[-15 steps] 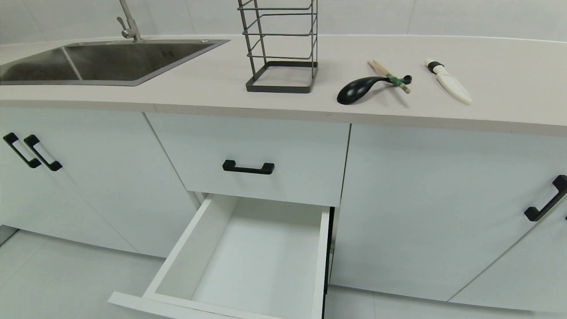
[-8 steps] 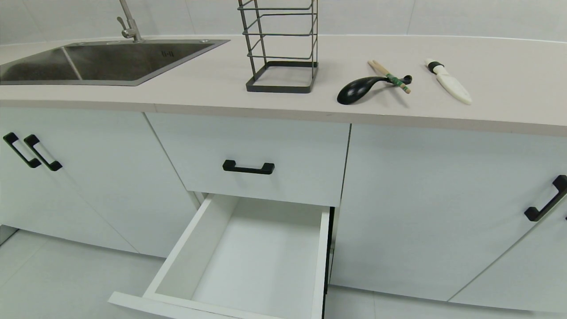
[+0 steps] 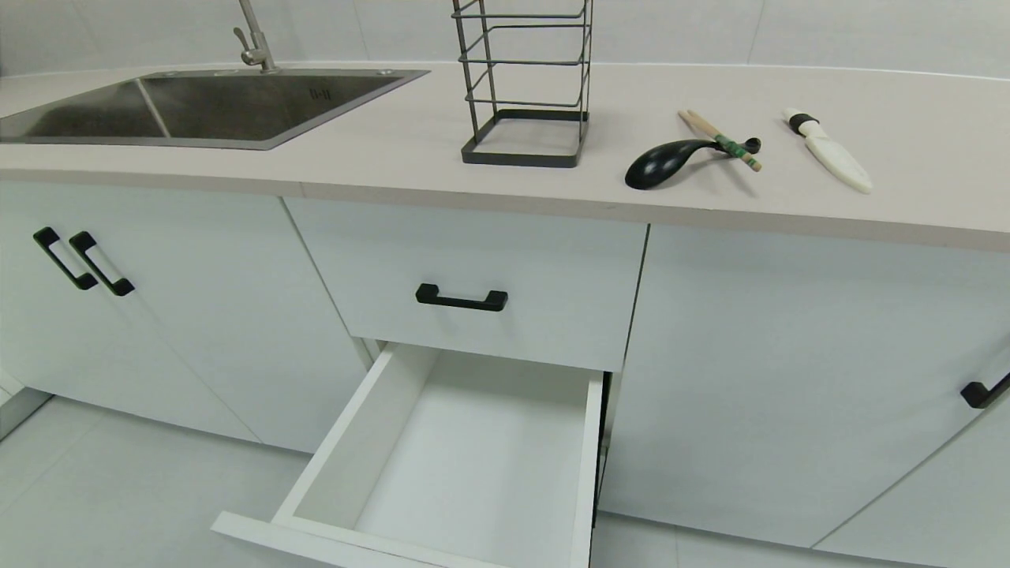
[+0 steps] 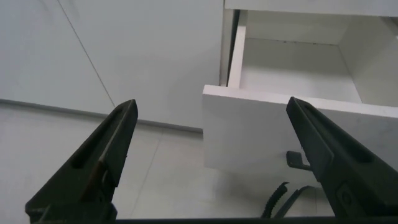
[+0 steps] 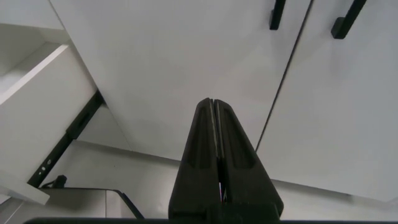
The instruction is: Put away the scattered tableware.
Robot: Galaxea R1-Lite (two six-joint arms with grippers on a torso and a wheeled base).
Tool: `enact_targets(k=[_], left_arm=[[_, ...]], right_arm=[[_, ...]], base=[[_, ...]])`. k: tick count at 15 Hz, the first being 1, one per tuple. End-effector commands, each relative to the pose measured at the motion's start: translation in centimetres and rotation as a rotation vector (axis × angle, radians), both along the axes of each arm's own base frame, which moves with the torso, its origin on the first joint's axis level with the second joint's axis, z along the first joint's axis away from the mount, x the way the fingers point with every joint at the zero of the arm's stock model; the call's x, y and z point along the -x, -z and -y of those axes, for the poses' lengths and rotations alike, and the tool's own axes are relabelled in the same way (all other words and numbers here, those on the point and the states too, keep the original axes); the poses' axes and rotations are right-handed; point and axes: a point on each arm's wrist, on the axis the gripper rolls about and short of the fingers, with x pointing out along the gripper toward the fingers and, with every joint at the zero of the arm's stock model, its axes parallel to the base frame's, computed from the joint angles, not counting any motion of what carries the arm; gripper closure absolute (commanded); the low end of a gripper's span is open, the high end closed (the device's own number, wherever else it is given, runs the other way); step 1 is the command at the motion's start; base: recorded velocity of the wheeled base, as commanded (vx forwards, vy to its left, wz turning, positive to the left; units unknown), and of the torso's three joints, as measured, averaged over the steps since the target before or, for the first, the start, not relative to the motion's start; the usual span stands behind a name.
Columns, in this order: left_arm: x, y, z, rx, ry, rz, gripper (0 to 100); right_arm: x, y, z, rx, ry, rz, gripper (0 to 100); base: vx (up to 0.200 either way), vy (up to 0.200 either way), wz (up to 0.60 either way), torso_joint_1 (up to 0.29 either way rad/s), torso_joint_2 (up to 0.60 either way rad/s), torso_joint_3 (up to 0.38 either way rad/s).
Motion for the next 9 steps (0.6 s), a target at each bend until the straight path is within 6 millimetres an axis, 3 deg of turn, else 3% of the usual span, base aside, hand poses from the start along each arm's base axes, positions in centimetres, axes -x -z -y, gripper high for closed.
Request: enact_targets(k=[1,5,7,9], left_arm=[[0.0,0.01,0.0,0.0,-0.001,-0.001,0],[0.0,0.01,0.0,0.006,-0.003,-0.001,0],[0.0,0.01,0.0,0.006,-0.003,-0.001,0],[0.0,0.01,0.0,0.004,-0.003,-0.001,0]], right_arm=[[-0.01,0.0,0.0,-0.001,0.0,-0.002,100],[-0.01,0.0,0.0,0.002,-0.002,-0.001,100],[-0.01,0.0,0.0,-0.001,-0.002,-0.002,100],[-0.01,0.0,0.0,-0.004,0.0,-0.002,100]], base=[[0.0,0.0,0.0,0.0,0.0,0.0],[0.0,0.0,0.0,0.0,0.0,0.0],[0.0,0.0,0.6,0.002,0.0,0.005],[0.0,0.0,0.0,0.0,0.0,0.0]])
